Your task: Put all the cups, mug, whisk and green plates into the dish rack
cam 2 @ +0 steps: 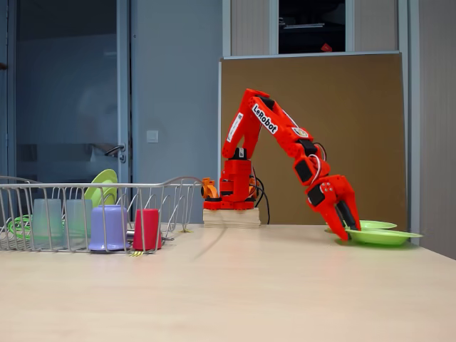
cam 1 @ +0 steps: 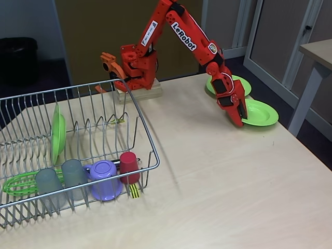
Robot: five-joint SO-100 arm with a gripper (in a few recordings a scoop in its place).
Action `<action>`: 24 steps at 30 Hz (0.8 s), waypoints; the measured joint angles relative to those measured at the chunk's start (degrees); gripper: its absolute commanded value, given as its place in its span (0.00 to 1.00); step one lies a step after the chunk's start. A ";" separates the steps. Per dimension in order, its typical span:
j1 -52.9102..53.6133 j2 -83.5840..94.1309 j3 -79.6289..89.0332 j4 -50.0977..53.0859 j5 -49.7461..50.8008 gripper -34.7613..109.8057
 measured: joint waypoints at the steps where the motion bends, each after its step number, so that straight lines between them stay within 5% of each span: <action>1: 0.26 1.05 0.53 1.67 -1.58 0.24; 10: 10.99 14.94 -4.83 28.48 -22.68 0.24; 24: 28.65 18.37 -41.92 75.67 -48.78 0.24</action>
